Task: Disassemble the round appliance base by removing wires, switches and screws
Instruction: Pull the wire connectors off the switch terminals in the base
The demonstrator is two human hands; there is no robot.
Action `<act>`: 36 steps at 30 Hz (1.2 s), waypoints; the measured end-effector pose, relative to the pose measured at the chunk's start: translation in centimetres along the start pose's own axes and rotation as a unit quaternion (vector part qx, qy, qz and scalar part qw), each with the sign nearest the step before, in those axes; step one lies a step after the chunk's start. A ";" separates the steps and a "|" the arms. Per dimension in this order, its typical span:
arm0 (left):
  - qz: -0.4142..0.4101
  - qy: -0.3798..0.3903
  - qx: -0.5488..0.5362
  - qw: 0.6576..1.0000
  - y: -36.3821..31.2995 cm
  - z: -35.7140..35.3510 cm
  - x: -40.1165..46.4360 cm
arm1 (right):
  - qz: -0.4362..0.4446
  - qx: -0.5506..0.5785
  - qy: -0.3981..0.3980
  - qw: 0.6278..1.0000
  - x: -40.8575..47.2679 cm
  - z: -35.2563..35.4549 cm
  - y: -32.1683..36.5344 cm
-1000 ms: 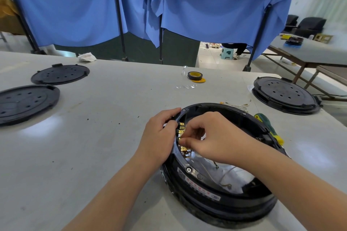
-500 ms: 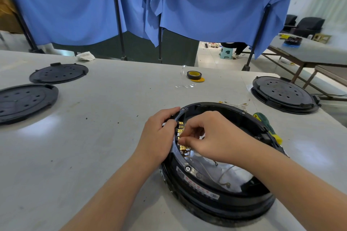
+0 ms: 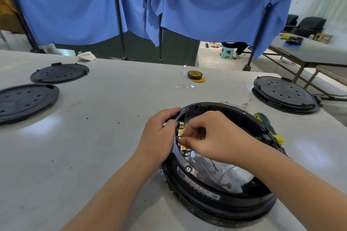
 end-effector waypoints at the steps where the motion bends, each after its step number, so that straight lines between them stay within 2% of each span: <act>1: 0.000 0.000 0.000 1.000 0.0 0.0 0.0 | 0.001 0.000 0.001 1.000 0.0 0.0 0.0; 22: 0.007 0.000 -0.003 1.000 -0.1 -0.1 0.0 | -0.008 0.061 0.024 0.998 0.0 0.1 -0.8; 28: 0.005 0.002 -0.001 1.000 -0.2 0.0 0.0 | 0.013 0.073 -0.011 0.997 -0.3 0.9 -0.6; 36: 0.011 -0.005 -0.001 1.000 -0.3 0.0 -0.1 | 0.040 0.066 0.033 0.996 -1.1 0.7 0.5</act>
Point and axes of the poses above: each hand's wrist, its own x-axis towards the middle knuckle, its own z-axis out of the back of the hand, y = z × x, the point moved 5 cm from there along x, towards the middle knuckle
